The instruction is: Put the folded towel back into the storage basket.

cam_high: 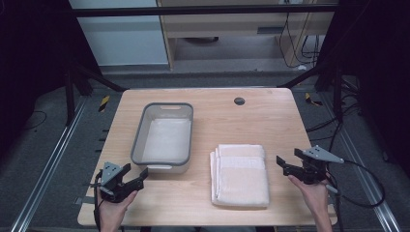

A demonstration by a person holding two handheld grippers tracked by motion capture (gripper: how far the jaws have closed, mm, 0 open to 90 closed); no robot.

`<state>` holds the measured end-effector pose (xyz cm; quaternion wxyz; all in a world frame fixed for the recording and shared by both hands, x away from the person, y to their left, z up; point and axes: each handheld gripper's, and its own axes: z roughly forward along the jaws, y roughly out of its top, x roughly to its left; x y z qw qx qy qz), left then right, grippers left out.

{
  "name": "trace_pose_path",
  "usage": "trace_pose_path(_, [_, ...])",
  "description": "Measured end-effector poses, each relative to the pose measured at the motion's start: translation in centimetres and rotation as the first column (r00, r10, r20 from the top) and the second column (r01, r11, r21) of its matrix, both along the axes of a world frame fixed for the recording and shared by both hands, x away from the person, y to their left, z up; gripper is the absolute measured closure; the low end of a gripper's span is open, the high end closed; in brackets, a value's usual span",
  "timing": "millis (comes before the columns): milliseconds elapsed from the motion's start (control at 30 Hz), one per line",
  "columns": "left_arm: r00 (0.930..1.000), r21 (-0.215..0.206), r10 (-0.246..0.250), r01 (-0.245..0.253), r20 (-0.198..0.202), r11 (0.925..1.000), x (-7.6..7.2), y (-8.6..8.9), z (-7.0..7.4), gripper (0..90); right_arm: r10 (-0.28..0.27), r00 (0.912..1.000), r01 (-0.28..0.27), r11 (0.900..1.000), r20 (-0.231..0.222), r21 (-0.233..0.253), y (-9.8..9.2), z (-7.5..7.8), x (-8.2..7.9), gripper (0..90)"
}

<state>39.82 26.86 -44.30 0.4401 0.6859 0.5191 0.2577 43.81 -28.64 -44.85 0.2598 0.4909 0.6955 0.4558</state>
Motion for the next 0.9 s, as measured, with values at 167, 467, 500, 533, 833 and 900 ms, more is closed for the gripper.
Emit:
trace_pose_path(167, [0.9999, -0.005, 0.002, -0.002, 0.012, 1.0000, 0.3, -0.1, 0.9, 29.2, 0.012, 0.9998, -0.012, 1.000, 0.013, 0.004, 0.2, 0.6, 0.0, 22.3])
trace_pose_path(467, [0.9994, -0.010, -0.022, 0.022, 0.027, 0.9997, 0.4, -1.1, 2.0, 29.3, 0.022, 0.9993, -0.022, 1.000, 0.031, 0.009, 0.2, 2.0, 0.3, 22.4])
trace_pose_path(500, [0.9993, -0.009, -0.026, 0.026, 0.028, 0.9996, 0.4, -1.2, 2.2, 29.3, 0.025, 0.9991, -0.025, 1.000, 0.035, 0.009, 0.3, 2.4, 0.5, 22.5])
trace_pose_path(533, [0.9987, -0.014, -0.036, 0.036, 0.037, 0.9993, 0.5, -1.6, 2.6, 29.3, 0.027, 0.9989, -0.028, 1.000, 0.037, 0.006, 0.4, 2.6, 0.5, 22.5])
trace_pose_path(833, [0.9947, 0.004, -0.079, 0.079, 0.065, 0.9968, 0.8, -3.8, 4.1, 29.4, 0.058, 0.9967, -0.058, 0.998, 0.057, 0.004, 1.5, 4.2, 1.1, 22.5])
trace_pose_path(900, [0.9940, 0.010, -0.087, 0.087, 0.066, 0.9962, 0.8, -4.2, 4.3, 29.4, 0.061, 0.9964, -0.062, 0.998, 0.059, 0.005, 1.7, 4.4, 1.3, 22.5])
